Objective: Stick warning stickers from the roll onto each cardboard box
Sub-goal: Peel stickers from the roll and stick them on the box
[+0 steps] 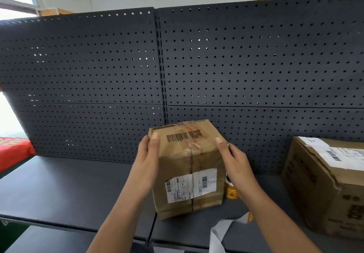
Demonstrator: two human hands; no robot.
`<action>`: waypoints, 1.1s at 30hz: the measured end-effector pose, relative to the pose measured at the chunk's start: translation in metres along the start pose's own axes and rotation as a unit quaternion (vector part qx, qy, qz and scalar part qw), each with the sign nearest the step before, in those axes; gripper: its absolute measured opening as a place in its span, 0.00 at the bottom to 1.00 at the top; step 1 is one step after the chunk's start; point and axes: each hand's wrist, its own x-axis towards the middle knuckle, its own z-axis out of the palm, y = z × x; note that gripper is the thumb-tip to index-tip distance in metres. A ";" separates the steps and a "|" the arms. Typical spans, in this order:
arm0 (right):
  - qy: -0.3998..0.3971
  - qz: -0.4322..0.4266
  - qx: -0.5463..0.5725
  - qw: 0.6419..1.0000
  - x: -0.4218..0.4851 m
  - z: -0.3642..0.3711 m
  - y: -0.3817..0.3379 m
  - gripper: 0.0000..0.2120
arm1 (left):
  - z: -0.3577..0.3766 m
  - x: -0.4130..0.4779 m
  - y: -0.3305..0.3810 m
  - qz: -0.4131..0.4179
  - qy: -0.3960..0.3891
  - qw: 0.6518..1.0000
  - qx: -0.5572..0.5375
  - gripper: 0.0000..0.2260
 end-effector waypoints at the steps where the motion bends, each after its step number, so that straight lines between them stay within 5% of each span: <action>1: 0.002 -0.006 0.010 1.000 -0.002 0.002 -0.002 0.26 | 0.003 0.000 -0.003 -0.001 0.016 0.999 0.038 0.30; 6: 0.010 -0.051 0.004 0.999 -0.012 0.010 -0.014 0.23 | -0.002 0.002 -0.014 0.026 0.050 0.995 0.079 0.26; 12: 0.040 -0.129 -0.036 0.990 -0.026 0.024 -0.046 0.30 | -0.033 0.011 -0.023 0.049 0.112 0.992 0.030 0.16; 21: 0.016 -0.306 -0.279 0.910 -0.034 0.076 -0.072 0.22 | -0.020 0.004 -0.094 -0.121 0.182 0.953 -0.209 0.15; 33: 0.000 -0.362 -0.349 0.864 -0.020 0.118 -0.027 0.15 | -0.006 0.014 -0.146 -0.126 0.130 0.982 -0.054 0.13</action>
